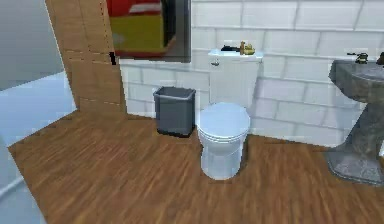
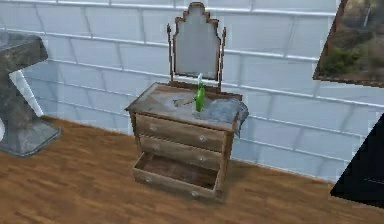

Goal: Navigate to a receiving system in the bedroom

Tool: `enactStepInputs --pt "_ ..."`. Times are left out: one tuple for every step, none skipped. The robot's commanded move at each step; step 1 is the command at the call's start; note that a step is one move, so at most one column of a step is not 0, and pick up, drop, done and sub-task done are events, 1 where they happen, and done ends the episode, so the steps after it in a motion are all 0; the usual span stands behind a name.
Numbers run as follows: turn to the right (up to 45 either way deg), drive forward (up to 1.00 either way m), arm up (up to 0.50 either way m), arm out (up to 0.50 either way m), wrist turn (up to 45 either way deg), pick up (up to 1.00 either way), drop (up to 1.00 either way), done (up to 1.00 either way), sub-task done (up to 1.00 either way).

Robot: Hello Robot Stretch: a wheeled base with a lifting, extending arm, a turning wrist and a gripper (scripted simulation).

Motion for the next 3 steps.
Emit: enactStepInputs --pt "0.0 0.55 0.0 0.0 0.0 0.0 0.0 0.0 0.0" --pt "-21.0 0.0 0.0 0.0 0.0 0.0 0.0 0.0 0.0" --pt "0.0 0.2 0.0 0.0 0.0 0.0 0.0 0.0 0.0"
